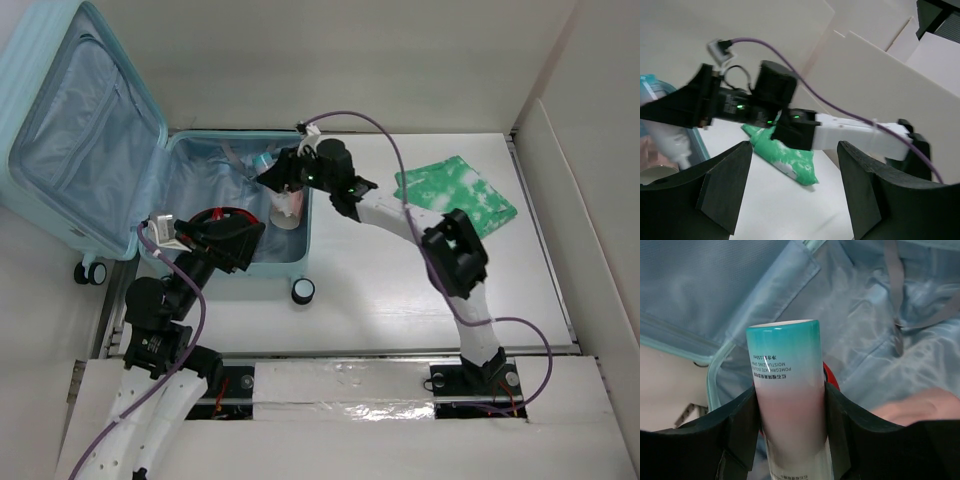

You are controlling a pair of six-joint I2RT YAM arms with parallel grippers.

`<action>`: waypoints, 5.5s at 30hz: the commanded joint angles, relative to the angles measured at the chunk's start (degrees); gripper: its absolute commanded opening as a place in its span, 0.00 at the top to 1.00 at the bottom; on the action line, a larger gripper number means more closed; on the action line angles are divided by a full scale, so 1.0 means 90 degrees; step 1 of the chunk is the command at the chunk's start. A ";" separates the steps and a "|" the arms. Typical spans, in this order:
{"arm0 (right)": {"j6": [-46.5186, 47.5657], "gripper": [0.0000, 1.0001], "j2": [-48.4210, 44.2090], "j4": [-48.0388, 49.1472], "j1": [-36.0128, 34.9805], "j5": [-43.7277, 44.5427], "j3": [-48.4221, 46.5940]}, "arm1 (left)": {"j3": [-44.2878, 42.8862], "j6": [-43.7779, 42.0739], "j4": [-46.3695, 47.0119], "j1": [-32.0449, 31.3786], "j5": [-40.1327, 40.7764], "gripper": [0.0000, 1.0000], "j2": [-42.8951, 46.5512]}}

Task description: Pack the luggage

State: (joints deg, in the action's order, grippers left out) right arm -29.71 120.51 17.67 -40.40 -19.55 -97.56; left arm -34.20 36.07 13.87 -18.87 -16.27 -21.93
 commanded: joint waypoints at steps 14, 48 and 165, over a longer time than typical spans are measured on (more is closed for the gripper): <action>-0.0898 0.14 0.0724 0.0797 0.0191 0.0053 -0.1367 | 0.0205 0.0220 0.0724 0.0027 -0.0145 0.34 -0.0151; 0.0010 0.36 -0.8359 -0.0615 0.5661 0.1724 0.6691 | -0.4460 -0.0278 0.0169 -0.4241 0.3380 0.49 -0.8585; 0.1622 0.31 -0.9415 -0.1583 0.1970 0.2778 0.6211 | -0.3563 -0.2309 -0.1804 0.3103 0.3106 0.77 -0.7250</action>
State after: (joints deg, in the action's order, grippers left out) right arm -16.23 36.38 2.48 -22.15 4.47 -42.09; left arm -63.77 14.79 -3.64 8.23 6.24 -87.59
